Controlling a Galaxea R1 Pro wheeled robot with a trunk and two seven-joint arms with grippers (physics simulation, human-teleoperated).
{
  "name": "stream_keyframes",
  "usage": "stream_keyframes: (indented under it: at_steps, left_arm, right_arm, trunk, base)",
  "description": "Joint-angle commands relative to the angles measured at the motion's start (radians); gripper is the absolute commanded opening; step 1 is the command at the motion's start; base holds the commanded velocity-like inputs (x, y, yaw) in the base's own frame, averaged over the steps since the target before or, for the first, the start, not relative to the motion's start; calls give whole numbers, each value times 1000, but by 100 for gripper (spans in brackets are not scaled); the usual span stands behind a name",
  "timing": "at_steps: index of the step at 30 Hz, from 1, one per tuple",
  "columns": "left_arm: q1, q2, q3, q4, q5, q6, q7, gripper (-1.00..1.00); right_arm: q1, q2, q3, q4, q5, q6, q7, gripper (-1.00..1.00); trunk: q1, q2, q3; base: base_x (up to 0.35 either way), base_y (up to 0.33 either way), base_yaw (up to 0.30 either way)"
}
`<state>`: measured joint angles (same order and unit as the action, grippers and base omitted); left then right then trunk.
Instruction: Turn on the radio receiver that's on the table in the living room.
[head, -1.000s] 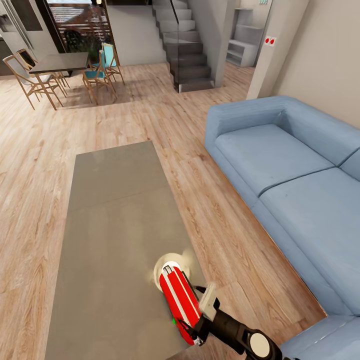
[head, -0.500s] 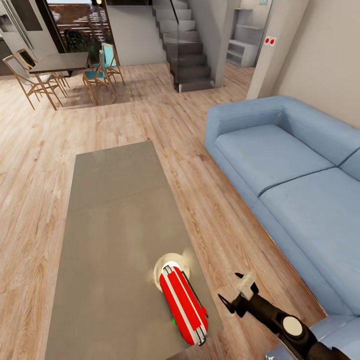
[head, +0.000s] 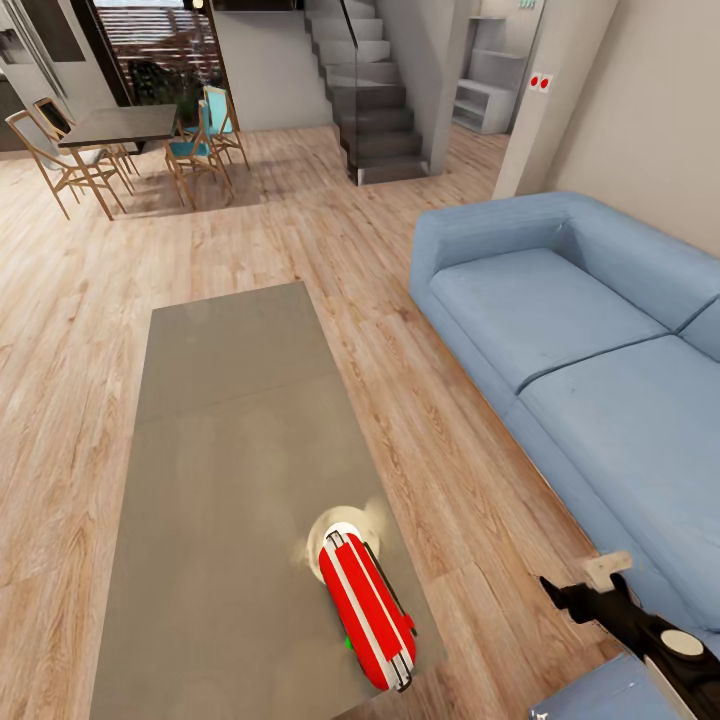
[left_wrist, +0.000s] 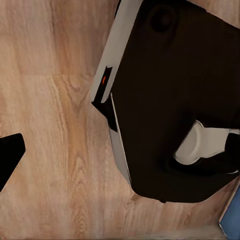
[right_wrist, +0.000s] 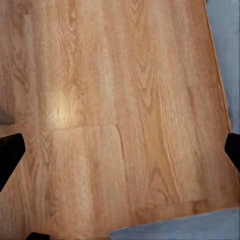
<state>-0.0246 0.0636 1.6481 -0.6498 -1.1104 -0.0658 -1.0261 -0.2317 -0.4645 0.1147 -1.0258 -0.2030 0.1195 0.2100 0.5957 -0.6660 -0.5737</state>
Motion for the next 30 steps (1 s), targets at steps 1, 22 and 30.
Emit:
stream_keyframes:
  at_steps: [1, 22, 30]
  left_arm:
    - [0, 1, -29, 0, 0, -1, 0, 100]
    - [0, 6, -229, 45, 8, -5, 27, 100]
    - [0, 10, -229, 238, 4, -5, 364, 100]
  right_arm:
    - [0, -3, -28, 23, 1, 0, 0, 100]
    - [0, -15, -142, 669, 6, -162, -2, 100]
    - [0, -1, -137, 933, 11, -283, -1, 100]
  trunk:
    - [0, 0, 0]
    - [0, 0, 0]
    - [0, 0, 0]
  base:
    - [0, 0, 0]
    - [0, 0, 0]
    - [0, 0, 0]
